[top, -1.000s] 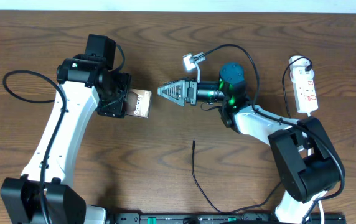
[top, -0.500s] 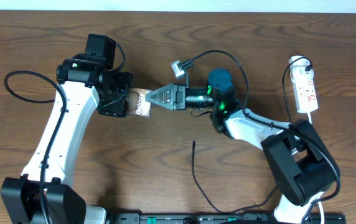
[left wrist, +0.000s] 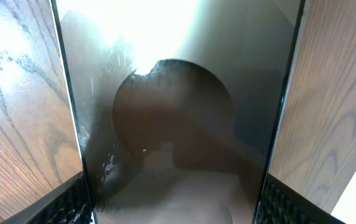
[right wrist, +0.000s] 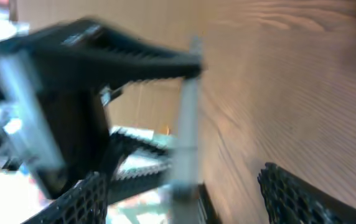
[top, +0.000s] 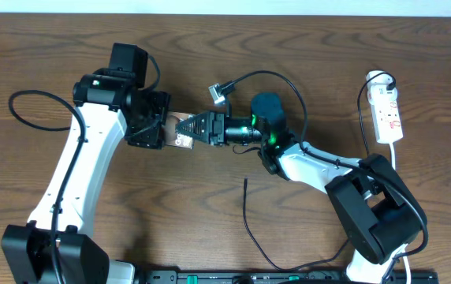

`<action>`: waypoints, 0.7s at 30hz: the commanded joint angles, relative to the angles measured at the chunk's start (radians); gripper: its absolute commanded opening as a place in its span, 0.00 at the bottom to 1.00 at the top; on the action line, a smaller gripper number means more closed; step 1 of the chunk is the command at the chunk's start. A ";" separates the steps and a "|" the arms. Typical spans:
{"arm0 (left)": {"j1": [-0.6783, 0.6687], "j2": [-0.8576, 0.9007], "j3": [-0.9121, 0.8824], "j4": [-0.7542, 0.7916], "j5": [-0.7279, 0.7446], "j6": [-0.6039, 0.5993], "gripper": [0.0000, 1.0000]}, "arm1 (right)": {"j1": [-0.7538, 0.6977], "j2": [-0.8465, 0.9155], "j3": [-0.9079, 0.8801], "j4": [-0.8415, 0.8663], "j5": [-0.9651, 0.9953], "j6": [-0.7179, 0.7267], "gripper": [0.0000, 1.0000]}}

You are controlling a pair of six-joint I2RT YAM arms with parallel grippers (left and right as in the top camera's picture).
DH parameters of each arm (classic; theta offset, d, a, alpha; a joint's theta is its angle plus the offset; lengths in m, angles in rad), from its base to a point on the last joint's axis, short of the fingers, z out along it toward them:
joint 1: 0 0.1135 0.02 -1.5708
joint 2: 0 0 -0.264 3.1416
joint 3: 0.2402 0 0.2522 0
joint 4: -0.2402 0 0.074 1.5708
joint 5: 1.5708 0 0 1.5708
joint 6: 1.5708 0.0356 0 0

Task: Plug charger to phone and switch on socket
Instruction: 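Close the right gripper on the phone's edge beside the left gripper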

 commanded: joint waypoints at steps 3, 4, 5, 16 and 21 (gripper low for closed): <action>-0.040 -0.004 0.009 0.013 -0.020 -0.009 0.07 | 0.023 0.003 0.012 -0.074 0.062 0.039 0.78; -0.045 -0.004 0.009 0.016 -0.025 -0.009 0.07 | 0.024 0.003 0.012 -0.073 0.062 0.039 0.79; -0.050 -0.004 0.009 0.016 -0.026 -0.009 0.07 | 0.026 0.003 0.012 -0.072 0.062 0.039 0.79; -0.060 -0.004 0.009 0.016 -0.021 -0.009 0.07 | 0.027 0.003 0.012 -0.065 0.063 0.025 0.71; -0.060 -0.004 0.009 0.016 -0.021 -0.009 0.07 | 0.027 0.003 0.012 -0.065 0.062 0.018 0.68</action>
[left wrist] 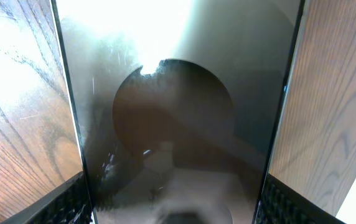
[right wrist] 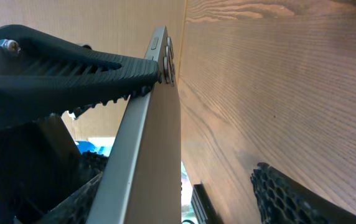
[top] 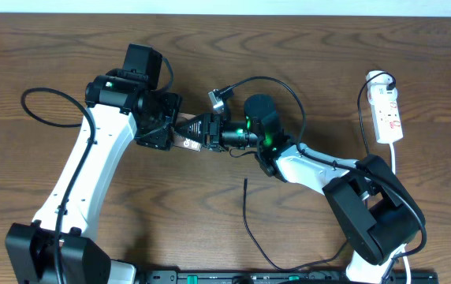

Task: Plug charger to phone and switch on socket
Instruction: 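Close the right gripper on the phone's edge beside the left gripper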

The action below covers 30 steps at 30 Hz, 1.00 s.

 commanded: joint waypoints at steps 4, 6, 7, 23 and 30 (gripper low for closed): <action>-0.002 -0.004 0.009 0.000 -0.003 -0.009 0.07 | 0.005 0.002 0.012 0.003 0.007 -0.008 0.61; -0.002 -0.003 0.009 0.000 -0.002 -0.009 0.07 | 0.006 0.002 0.012 0.003 0.006 0.012 0.60; -0.002 -0.004 0.009 0.000 -0.002 -0.009 0.07 | 0.007 0.002 0.012 0.003 0.006 0.015 0.60; -0.033 -0.004 0.009 0.001 -0.040 -0.009 0.08 | 0.012 0.002 0.012 0.003 0.005 0.018 0.38; -0.034 -0.004 0.009 0.001 -0.039 -0.009 0.08 | 0.026 0.002 0.012 0.003 0.002 0.029 0.35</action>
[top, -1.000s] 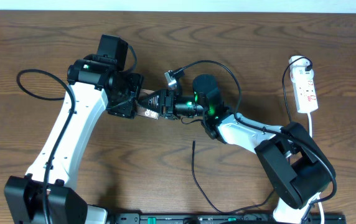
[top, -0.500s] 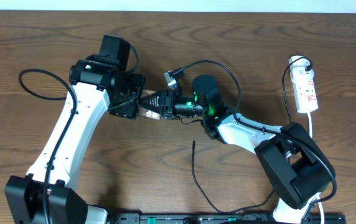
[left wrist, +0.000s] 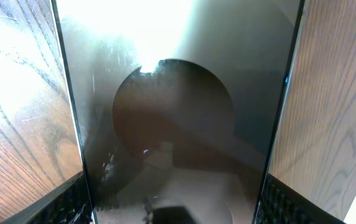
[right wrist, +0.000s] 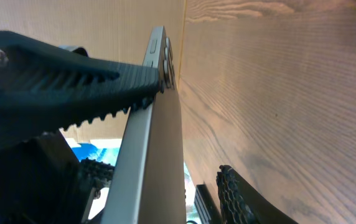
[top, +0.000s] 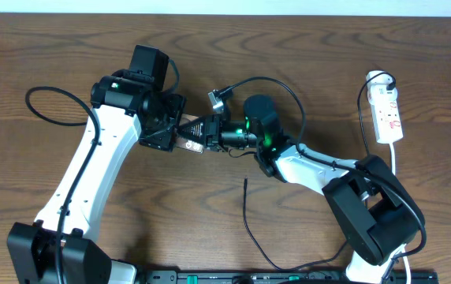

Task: Plug charger to phone and switch on socket
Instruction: 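Close the right gripper on the phone's edge beside the left gripper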

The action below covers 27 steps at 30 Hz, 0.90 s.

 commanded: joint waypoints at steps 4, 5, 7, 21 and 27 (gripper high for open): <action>-0.004 -0.004 0.009 0.002 -0.013 -0.008 0.07 | 0.024 0.002 0.012 0.002 -0.004 0.006 0.34; -0.004 -0.003 0.009 0.001 -0.013 -0.008 0.07 | 0.024 0.002 0.012 0.002 -0.004 0.006 0.33; -0.004 -0.003 0.009 0.001 -0.013 -0.008 0.08 | 0.024 0.002 0.012 0.002 -0.004 0.006 0.32; -0.004 -0.004 0.009 0.001 -0.013 -0.008 0.07 | 0.025 0.002 0.012 0.017 -0.004 0.007 0.25; -0.004 -0.004 0.009 0.001 -0.014 -0.008 0.07 | 0.026 0.002 0.012 0.019 -0.007 0.007 0.24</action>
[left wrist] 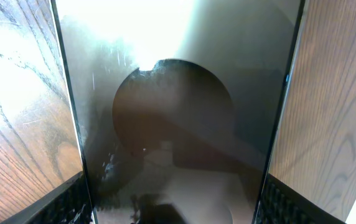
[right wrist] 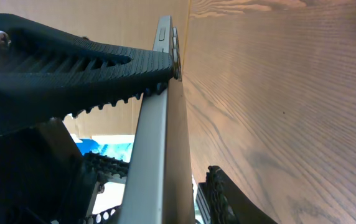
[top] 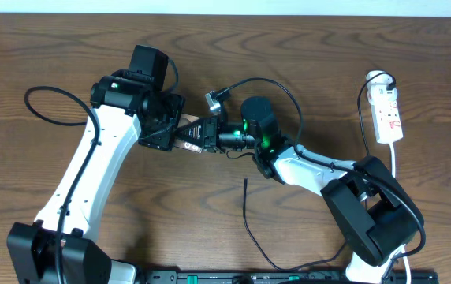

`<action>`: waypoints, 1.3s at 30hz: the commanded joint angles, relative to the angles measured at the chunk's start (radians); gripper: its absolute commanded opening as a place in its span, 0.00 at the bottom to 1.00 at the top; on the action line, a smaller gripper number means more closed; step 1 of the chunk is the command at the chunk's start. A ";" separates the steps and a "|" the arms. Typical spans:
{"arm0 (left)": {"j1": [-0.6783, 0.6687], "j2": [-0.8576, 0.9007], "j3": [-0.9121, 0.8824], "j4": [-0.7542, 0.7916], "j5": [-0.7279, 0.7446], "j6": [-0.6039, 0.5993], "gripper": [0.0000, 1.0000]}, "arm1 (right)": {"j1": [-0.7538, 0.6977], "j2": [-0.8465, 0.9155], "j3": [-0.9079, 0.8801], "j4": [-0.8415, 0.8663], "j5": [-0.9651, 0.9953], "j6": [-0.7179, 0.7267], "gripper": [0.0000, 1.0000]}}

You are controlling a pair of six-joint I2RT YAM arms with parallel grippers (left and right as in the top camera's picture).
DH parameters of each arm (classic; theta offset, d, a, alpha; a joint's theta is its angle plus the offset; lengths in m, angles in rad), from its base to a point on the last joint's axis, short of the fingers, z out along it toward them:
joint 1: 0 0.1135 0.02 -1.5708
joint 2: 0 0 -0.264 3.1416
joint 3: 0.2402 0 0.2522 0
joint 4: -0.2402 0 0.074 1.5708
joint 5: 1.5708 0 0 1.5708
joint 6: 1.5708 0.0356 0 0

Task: Plug charger to phone and switch on socket
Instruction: 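Close the right gripper on the phone's edge beside the left gripper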

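Observation:
The phone (top: 184, 132) is held on edge above the table between both arms. My left gripper (top: 161, 130) is shut on it; in the left wrist view its dark screen (left wrist: 175, 93) fills the space between the fingers (left wrist: 72, 200). My right gripper (top: 196, 134) straddles the phone's thin edge (right wrist: 159, 149): the upper finger (right wrist: 72, 65) touches it near the camera bump, and the lower finger (right wrist: 228, 196) stands a narrow gap off its back. The black charger cable (top: 249, 225) lies loose on the table, its free end (top: 245, 182) in front of the right arm.
A white power strip (top: 388, 110) lies at the far right with a plug and white cord at its top end. Black arm cables loop behind both grippers. The wooden table (top: 170, 221) stretches in front of the arms.
The right gripper's lower finger stands closer to the phone's back, the gap narrower. The right arm has edged slightly left. The left gripper holds the phone as before.
The left gripper held the phone throughout. At first it was further left with the right gripper's open fingers at the phone. Both then shifted up and right, the right fingers wide around the phone's edge. The fingers have narrowed at each moment since.

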 commanded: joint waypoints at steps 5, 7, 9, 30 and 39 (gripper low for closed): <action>-0.005 -0.004 0.009 0.002 -0.002 -0.008 0.08 | 0.011 0.002 0.012 0.003 -0.007 0.003 0.22; -0.005 -0.003 0.009 0.002 -0.002 -0.008 0.07 | 0.011 0.002 0.012 0.002 -0.007 0.003 0.20; -0.005 -0.003 0.009 0.002 -0.002 -0.008 0.07 | 0.011 0.002 0.012 0.003 -0.007 0.003 0.19; -0.005 -0.003 0.009 0.002 -0.002 -0.008 0.08 | 0.011 0.002 0.012 0.003 -0.007 0.003 0.06; -0.005 -0.003 0.009 0.002 -0.003 -0.008 0.07 | 0.011 0.002 0.012 0.002 -0.007 0.003 0.01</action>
